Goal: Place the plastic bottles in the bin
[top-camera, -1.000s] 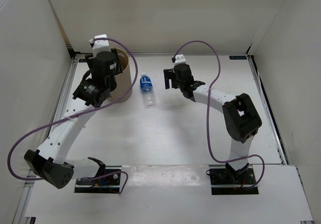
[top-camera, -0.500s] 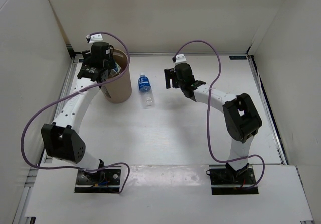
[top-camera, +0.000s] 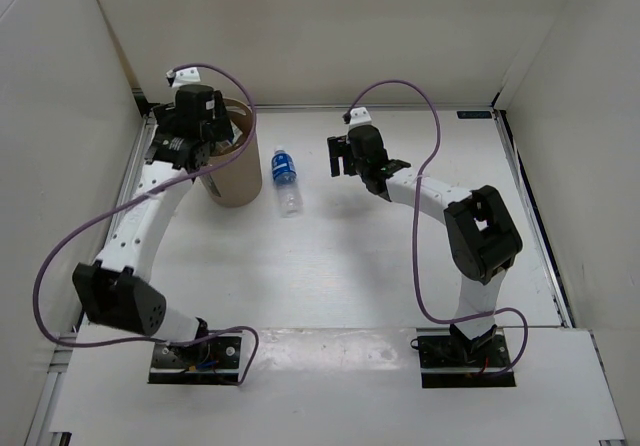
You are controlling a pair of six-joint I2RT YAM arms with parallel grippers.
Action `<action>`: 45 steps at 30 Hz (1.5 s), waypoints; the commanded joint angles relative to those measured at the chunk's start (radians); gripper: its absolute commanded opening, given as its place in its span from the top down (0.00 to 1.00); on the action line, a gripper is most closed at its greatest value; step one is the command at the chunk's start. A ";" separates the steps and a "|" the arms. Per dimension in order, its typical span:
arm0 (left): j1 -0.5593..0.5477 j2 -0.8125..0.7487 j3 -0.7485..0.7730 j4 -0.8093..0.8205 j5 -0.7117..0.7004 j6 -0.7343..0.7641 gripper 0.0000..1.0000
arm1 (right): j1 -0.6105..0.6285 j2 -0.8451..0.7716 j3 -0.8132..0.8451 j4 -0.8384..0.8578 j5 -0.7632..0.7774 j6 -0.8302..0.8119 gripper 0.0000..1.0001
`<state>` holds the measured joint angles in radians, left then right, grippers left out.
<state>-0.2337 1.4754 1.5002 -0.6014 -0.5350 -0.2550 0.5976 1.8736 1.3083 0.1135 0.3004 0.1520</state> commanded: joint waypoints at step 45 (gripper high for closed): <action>-0.204 -1.014 -0.526 -0.363 -0.102 -0.035 0.00 | -0.021 0.644 1.000 -0.858 -0.845 0.184 0.10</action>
<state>-0.4351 0.4591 0.9707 -0.9859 -0.6308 -0.2966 0.5880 2.4916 2.2761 -0.7586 -0.4908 0.3199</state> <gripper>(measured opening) 0.998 0.905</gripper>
